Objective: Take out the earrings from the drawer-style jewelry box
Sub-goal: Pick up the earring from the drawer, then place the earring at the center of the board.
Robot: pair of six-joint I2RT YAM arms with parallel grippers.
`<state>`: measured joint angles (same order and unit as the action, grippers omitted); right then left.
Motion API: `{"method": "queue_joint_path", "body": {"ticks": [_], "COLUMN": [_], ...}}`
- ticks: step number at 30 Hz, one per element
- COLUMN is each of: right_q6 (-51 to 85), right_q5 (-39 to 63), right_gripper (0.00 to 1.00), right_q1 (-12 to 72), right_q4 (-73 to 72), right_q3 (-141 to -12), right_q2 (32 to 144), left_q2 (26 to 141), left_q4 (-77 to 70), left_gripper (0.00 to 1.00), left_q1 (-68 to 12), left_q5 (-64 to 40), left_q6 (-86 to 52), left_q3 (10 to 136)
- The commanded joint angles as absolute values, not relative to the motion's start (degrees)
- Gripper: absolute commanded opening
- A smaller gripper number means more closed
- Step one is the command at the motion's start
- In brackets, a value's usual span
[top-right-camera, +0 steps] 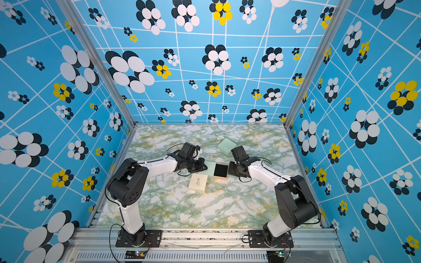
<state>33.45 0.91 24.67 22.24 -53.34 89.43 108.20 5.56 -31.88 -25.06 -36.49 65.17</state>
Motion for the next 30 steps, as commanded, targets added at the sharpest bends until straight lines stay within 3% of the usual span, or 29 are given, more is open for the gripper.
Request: {"method": "queue_joint_path", "body": {"ticks": [1, 30], "right_q6": [34.02, 34.45], "right_q5": [2.76, 5.20], "right_gripper": [0.00, 0.01], "right_q1": [24.08, 23.89], "right_q4": [22.94, 21.47], "right_q3": [-52.90, -54.38], "right_q2": [90.57, 94.56], "left_q2": [107.07, 107.20], "left_q4": [8.04, 8.31], "left_gripper": [0.00, 0.00], "left_q1": [-31.46, -31.46], "left_q5": [-24.26, -24.17], "left_q6": [-36.57, -36.62], "left_q3": [63.62, 63.99]}}
